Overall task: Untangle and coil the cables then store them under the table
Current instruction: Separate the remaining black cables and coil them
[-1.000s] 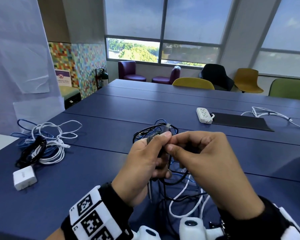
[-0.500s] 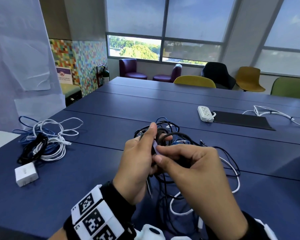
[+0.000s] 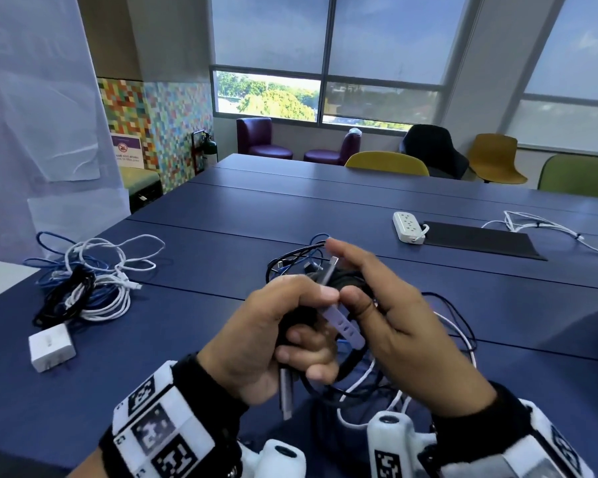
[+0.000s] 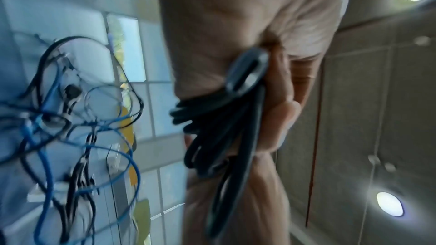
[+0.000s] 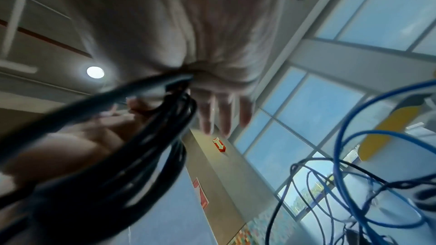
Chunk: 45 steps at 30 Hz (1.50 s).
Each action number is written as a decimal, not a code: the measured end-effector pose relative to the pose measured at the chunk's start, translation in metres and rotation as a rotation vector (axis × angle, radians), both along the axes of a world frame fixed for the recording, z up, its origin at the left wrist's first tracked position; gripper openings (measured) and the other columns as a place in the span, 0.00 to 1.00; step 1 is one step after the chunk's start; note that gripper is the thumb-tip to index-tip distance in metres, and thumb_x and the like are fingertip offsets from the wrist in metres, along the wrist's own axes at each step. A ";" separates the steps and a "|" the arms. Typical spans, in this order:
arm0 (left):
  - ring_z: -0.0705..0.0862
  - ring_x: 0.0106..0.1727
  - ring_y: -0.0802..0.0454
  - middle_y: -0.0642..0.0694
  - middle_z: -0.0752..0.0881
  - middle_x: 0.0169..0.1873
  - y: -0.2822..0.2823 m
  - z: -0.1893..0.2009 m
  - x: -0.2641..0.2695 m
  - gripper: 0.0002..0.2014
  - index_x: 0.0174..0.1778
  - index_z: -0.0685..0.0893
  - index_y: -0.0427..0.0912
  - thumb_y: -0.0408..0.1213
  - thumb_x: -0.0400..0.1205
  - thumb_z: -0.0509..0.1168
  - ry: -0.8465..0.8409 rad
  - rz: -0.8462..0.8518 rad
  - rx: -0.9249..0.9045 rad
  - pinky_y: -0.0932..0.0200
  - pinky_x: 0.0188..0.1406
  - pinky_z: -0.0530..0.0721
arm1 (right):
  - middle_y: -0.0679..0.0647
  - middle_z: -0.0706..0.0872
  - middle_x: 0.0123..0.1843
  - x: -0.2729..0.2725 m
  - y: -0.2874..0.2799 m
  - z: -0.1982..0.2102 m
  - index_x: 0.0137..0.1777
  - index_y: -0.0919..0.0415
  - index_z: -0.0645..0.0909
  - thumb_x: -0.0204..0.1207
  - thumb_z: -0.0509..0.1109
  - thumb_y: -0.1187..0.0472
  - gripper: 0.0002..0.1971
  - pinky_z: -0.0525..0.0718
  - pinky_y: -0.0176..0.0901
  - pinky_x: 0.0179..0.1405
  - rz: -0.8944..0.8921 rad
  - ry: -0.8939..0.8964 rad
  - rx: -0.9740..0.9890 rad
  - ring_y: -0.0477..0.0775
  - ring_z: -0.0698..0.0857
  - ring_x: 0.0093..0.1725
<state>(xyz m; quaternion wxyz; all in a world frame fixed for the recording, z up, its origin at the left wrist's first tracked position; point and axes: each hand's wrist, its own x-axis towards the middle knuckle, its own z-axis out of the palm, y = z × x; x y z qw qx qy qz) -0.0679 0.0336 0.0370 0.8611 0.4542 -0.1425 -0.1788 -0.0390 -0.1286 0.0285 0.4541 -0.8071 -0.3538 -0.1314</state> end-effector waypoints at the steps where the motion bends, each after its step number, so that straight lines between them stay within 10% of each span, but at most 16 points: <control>1: 0.57 0.12 0.59 0.52 0.59 0.16 0.002 -0.001 0.001 0.13 0.25 0.70 0.42 0.38 0.69 0.67 -0.007 -0.044 -0.003 0.64 0.19 0.70 | 0.42 0.86 0.63 0.000 0.000 0.001 0.75 0.50 0.74 0.84 0.61 0.54 0.20 0.79 0.38 0.65 0.076 0.117 0.067 0.45 0.83 0.66; 6: 0.65 0.15 0.56 0.51 0.63 0.18 0.004 0.000 0.005 0.11 0.32 0.76 0.38 0.37 0.75 0.69 -0.078 -0.007 0.109 0.56 0.29 0.81 | 0.53 0.92 0.51 -0.001 0.003 0.005 0.58 0.55 0.86 0.82 0.66 0.56 0.10 0.87 0.39 0.48 0.118 0.296 0.335 0.50 0.90 0.48; 10: 0.72 0.22 0.52 0.49 0.75 0.22 -0.002 0.001 0.010 0.17 0.49 0.78 0.25 0.34 0.75 0.75 -0.231 0.330 0.378 0.55 0.33 0.84 | 0.52 0.93 0.47 -0.002 0.010 0.004 0.53 0.58 0.87 0.79 0.66 0.59 0.10 0.85 0.35 0.47 0.046 0.320 0.491 0.45 0.89 0.45; 18: 0.79 0.21 0.60 0.53 0.85 0.23 -0.018 -0.007 0.004 0.07 0.49 0.79 0.41 0.31 0.79 0.70 -0.429 0.745 0.529 0.64 0.24 0.78 | 0.47 0.89 0.36 -0.005 0.015 0.005 0.50 0.60 0.89 0.81 0.68 0.66 0.08 0.84 0.33 0.38 0.001 0.393 0.633 0.43 0.84 0.35; 24: 0.90 0.38 0.53 0.49 0.90 0.35 -0.018 -0.017 0.000 0.10 0.50 0.77 0.48 0.38 0.77 0.71 -0.654 0.890 0.687 0.55 0.37 0.87 | 0.60 0.84 0.37 0.000 0.001 0.014 0.44 0.64 0.86 0.71 0.68 0.60 0.09 0.82 0.43 0.44 0.096 0.624 0.571 0.54 0.80 0.38; 29: 0.89 0.35 0.61 0.52 0.89 0.36 -0.020 -0.018 -0.004 0.12 0.53 0.73 0.48 0.32 0.81 0.69 -0.739 0.878 0.632 0.73 0.34 0.81 | 0.60 0.80 0.32 -0.002 -0.004 0.020 0.37 0.63 0.84 0.73 0.65 0.56 0.12 0.78 0.48 0.46 0.114 0.575 0.416 0.53 0.81 0.36; 38: 0.86 0.34 0.52 0.53 0.86 0.37 -0.020 -0.023 -0.004 0.06 0.49 0.75 0.46 0.35 0.83 0.66 -1.013 0.947 0.789 0.53 0.30 0.84 | 0.56 0.86 0.39 -0.002 -0.012 0.025 0.50 0.62 0.83 0.72 0.59 0.61 0.13 0.82 0.39 0.37 0.226 0.786 0.399 0.53 0.79 0.35; 45: 0.74 0.35 0.65 0.63 0.79 0.40 -0.014 -0.016 -0.004 0.04 0.47 0.76 0.45 0.34 0.81 0.65 -1.193 0.844 0.931 0.75 0.35 0.70 | 0.62 0.86 0.35 0.001 -0.013 0.038 0.38 0.66 0.88 0.67 0.64 0.53 0.17 0.80 0.41 0.33 0.190 0.962 0.431 0.55 0.79 0.33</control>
